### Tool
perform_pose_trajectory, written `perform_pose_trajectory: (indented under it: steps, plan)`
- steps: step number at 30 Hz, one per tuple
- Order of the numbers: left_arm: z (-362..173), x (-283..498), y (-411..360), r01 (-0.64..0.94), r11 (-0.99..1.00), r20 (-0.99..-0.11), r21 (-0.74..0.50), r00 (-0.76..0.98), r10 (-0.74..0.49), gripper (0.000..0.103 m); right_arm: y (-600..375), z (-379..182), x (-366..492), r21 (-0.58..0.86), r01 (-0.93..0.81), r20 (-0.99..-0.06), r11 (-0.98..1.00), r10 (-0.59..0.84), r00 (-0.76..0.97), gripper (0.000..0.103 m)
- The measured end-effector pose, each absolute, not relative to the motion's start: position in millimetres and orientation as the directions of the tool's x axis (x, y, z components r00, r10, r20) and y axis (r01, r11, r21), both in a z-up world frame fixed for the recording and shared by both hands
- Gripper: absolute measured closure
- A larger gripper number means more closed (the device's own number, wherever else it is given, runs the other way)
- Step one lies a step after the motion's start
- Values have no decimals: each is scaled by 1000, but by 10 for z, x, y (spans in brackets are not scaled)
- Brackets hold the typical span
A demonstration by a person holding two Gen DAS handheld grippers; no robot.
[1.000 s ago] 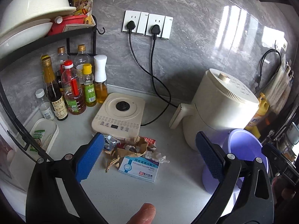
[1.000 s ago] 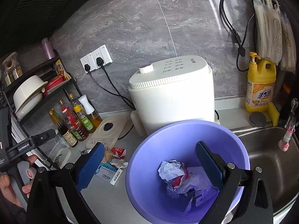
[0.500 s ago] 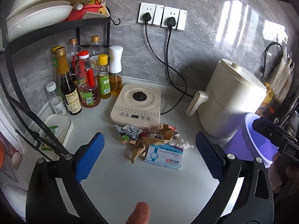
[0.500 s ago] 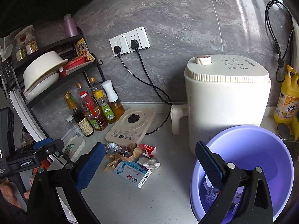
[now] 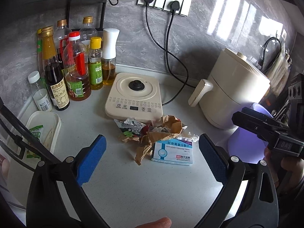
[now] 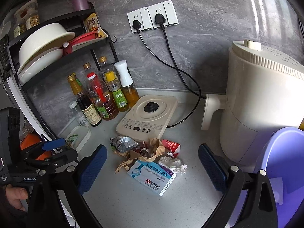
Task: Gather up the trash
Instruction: 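Grasp the brown paper with the right tool while the left tool grasps the silver wrapper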
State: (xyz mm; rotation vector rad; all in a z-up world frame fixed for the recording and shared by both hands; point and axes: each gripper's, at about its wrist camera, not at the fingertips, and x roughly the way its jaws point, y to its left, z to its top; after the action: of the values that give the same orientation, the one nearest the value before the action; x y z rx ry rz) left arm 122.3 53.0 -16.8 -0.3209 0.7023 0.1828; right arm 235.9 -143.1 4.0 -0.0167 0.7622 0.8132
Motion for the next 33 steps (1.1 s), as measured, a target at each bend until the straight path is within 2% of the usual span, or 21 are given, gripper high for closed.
perform_pose_trajectory:
  steps: [2, 6, 12, 17, 26, 28, 29, 30, 33]
  plan:
    - [-237, 1304, 531, -268, 939, -664, -217, 745, 59, 7, -1336, -34, 2416, 276, -665, -638, 694, 650, 413, 19]
    - [-423, 1482, 669, -298, 922, -696, -246, 717, 46, 27, -1160, -208, 2561, 293, -670, -684, 683, 639, 352, 35]
    - [-648, 1696, 834, -313, 921, -723, -233, 689, 51, 33, -956, -483, 2755, 333, -659, -744, 674, 618, 255, 57]
    - [-816, 1844, 959, -315, 919, -742, -236, 669, 39, 36, -787, -688, 2848, 356, -652, -777, 670, 599, 192, 64]
    - [-1029, 2053, 1052, -312, 919, -759, -240, 651, 23, 36, -564, -932, 2984, 356, -639, -815, 682, 562, 145, 66]
    - [-1069, 2085, 1060, -311, 919, -758, -243, 652, 20, 36, -539, -977, 3005, 352, -642, -823, 682, 552, 135, 71]
    - [-1089, 2103, 1056, -313, 918, -759, -244, 651, 20, 38, -526, -992, 3010, 347, -646, -826, 680, 547, 133, 78]
    - [-1107, 2120, 1062, -314, 916, -761, -248, 649, 16, 44, -514, -1005, 3018, 344, -648, -829, 679, 544, 130, 87]
    - [-1116, 2136, 1090, -326, 906, -755, -269, 656, 12, 56, -511, -1006, 3032, 337, -651, -829, 680, 542, 136, 97]
